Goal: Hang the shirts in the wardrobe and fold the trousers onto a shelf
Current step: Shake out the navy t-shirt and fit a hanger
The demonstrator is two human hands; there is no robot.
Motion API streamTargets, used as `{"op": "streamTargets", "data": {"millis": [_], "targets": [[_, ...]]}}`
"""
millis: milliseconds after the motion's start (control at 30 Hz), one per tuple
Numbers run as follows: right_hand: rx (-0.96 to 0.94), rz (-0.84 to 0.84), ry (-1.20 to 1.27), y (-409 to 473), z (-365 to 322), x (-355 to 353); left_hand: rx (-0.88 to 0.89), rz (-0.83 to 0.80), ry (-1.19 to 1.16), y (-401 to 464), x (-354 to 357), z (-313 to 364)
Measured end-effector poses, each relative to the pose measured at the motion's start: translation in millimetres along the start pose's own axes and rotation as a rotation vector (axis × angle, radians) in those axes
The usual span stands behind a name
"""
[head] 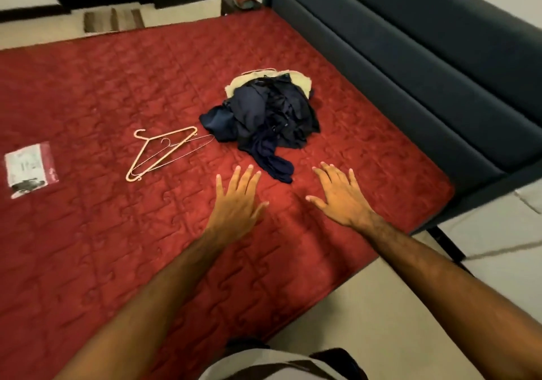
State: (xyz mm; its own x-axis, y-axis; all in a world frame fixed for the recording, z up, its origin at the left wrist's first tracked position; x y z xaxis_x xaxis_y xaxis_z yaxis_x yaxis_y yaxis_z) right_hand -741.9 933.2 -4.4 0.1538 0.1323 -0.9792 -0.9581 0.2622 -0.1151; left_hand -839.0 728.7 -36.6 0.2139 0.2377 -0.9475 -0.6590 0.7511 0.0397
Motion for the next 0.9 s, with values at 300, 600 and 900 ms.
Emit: {"op": "streamTargets", "data": {"millis": [300,600,900], "targets": [[-0.347,-0.008,-0.037,140,29,39,-0.323,0.013,0.100,45,30,-19],[-0.622,-0.149,-0.028,221,31,80,-0.708,0.031,0.033,55,67,6],[-0.544,-0.214,-0.037,289,12,136,-0.651,-0.032,-0.083,135,120,-45]]}}
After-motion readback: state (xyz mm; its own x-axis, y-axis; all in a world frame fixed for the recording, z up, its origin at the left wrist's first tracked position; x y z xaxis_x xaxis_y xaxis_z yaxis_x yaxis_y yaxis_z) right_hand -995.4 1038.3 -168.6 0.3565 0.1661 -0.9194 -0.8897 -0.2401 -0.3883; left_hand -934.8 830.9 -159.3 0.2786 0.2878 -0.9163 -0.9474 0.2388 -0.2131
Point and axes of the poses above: each hand's wrist, its own y-axis towards the middle knuckle, its own x-axis out of the palm, z = x × y, the point moved 8 cm from there along y, towards the middle knuckle, and after that the axes turned 11 degrees about -y, right-handed, at the moved point
